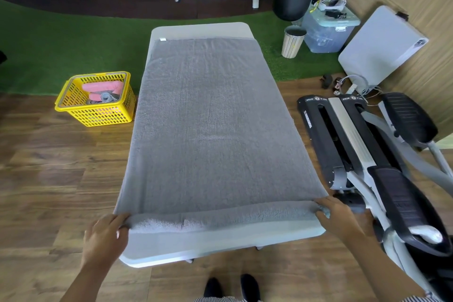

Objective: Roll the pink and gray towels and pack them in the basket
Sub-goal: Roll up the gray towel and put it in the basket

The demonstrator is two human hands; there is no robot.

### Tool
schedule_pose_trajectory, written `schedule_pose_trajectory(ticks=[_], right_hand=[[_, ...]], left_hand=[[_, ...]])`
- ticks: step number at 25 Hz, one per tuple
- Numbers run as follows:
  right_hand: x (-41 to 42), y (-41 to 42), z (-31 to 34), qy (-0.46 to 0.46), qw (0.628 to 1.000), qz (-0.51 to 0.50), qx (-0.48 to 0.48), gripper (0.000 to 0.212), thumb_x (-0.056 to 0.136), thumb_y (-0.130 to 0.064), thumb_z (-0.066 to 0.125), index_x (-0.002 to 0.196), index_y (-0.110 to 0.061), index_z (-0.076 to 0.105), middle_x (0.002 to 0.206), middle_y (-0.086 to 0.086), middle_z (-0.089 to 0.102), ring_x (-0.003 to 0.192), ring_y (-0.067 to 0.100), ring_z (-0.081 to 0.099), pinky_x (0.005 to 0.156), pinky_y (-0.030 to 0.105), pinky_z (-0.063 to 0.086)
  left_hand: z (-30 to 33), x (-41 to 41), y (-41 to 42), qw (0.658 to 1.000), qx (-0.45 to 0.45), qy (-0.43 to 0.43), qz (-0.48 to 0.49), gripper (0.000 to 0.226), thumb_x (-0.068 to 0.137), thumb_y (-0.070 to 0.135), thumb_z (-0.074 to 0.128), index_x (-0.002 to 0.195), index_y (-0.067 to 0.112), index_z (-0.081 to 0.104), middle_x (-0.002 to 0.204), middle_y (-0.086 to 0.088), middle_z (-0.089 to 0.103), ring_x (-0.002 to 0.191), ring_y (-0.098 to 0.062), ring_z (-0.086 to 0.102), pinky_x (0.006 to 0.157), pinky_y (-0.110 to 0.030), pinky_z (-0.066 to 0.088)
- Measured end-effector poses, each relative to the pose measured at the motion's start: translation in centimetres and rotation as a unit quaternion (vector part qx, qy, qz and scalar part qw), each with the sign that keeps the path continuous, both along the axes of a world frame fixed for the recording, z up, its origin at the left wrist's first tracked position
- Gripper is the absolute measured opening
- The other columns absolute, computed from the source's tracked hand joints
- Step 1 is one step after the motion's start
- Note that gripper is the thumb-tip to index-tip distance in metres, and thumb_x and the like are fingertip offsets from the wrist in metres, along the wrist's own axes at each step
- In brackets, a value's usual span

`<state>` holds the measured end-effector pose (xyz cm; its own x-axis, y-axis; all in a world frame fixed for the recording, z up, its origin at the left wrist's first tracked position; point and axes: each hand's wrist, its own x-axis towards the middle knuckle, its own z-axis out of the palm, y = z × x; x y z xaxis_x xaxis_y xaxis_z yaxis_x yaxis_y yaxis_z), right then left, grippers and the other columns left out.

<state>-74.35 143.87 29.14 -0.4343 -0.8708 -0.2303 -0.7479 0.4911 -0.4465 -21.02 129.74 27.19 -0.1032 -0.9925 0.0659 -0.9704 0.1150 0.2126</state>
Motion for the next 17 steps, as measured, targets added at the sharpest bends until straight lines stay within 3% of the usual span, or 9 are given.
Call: schedule_pose_trajectory(ticks=[3,5,8,11,14,17], right_hand=[[0.0,-0.2,-0.6,0.012,1.000,0.020,0.018,0.019,0.079,-0.003,0.062,0.097,-0.002,0.068,0.094,0.011,0.065,0.092,0.030,0.060,0.074,0.027,0.040],[-0.1,-0.4,-0.8,0.035,0.998,0.040,0.029,0.020,0.078,-0.006,0.062,0.097,-0.004,0.068,0.094,0.008,0.064,0.092,0.028,0.058,0.074,0.030,0.043],[-0.5,-0.7,-1.7,0.088,0.994,0.065,-0.012,0.028,0.071,-0.005,0.067,0.098,-0.010,0.064,0.099,0.004,0.059,0.091,0.026,0.055,0.074,0.043,0.051],[0.3,-0.5,-1.9,0.101,0.990,0.079,-0.056,0.025,0.070,0.008,0.068,0.084,-0.012,0.066,0.086,0.001,0.060,0.079,0.026,0.058,0.068,0.043,0.053],[1.2,0.0,-1.2,0.065,0.995,0.036,-0.070,0.024,0.075,0.005,0.064,0.096,-0.006,0.069,0.097,0.003,0.064,0.092,0.025,0.058,0.074,0.039,0.053],[0.9,0.3,-0.8,0.054,0.997,0.058,-0.014,0.036,0.074,-0.001,0.065,0.108,-0.012,0.063,0.108,-0.002,0.059,0.101,0.022,0.052,0.074,0.037,0.052]], left_hand=[[-0.2,2.3,0.1,0.995,0.048,-0.084,-0.028,0.044,0.071,0.032,0.033,0.079,0.027,0.075,0.073,0.003,0.072,0.067,-0.026,0.069,0.072,-0.051,0.047],[-0.2,2.9,0.2,0.994,0.040,-0.099,-0.020,0.039,0.073,0.033,0.037,0.087,0.028,0.073,0.082,0.004,0.072,0.073,-0.025,0.069,0.075,-0.053,0.046],[-0.1,2.0,-0.1,0.999,-0.003,-0.031,0.016,0.032,0.071,0.019,0.055,0.100,0.014,0.068,0.099,-0.006,0.068,0.083,-0.036,0.065,0.080,-0.055,0.044],[0.0,0.5,0.6,0.996,-0.054,0.025,-0.069,0.033,0.079,0.024,0.043,0.093,0.009,0.069,0.092,-0.004,0.066,0.080,-0.032,0.064,0.071,-0.047,0.048],[-0.9,0.2,0.6,0.995,-0.030,0.061,-0.080,0.048,0.072,0.035,0.043,0.098,0.004,0.068,0.094,-0.007,0.066,0.081,-0.030,0.063,0.068,-0.043,0.053],[-0.8,-0.2,0.6,0.997,-0.007,0.041,-0.070,0.053,0.069,0.034,0.041,0.099,0.000,0.068,0.092,-0.010,0.067,0.084,-0.030,0.063,0.070,-0.049,0.053]])
